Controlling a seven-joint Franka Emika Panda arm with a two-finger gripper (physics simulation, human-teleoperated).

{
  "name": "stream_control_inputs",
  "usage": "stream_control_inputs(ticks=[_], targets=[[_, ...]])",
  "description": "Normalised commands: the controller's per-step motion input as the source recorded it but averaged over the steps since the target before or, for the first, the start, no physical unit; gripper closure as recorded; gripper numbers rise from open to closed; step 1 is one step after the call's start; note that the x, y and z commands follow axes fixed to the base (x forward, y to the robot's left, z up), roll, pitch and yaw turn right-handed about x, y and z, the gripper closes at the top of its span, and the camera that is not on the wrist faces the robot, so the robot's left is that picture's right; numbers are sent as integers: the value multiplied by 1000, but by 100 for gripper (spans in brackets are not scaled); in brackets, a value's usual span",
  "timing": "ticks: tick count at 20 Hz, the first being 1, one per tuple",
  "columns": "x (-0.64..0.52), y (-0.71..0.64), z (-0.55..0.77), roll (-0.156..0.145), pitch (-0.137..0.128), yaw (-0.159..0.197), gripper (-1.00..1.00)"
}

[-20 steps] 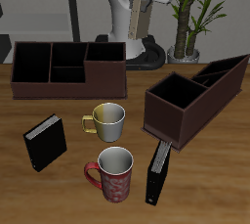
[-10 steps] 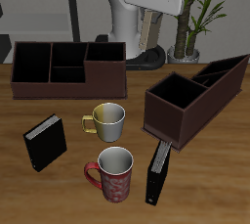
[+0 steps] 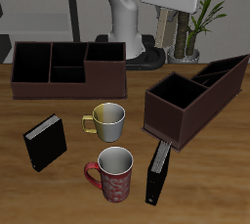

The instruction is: Place the yellow book into the left desk caddy's back compartment

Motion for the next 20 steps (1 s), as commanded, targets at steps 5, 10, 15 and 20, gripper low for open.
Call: stream_control_inputs(ticks=[5,10,15,20], targets=[[91,341,124,41,-12,-73,100],[80,254,73,38,-11,-38,100],[73,161,29,21,-12,-39,100],[162,287,-23,16,12,-7,100]])
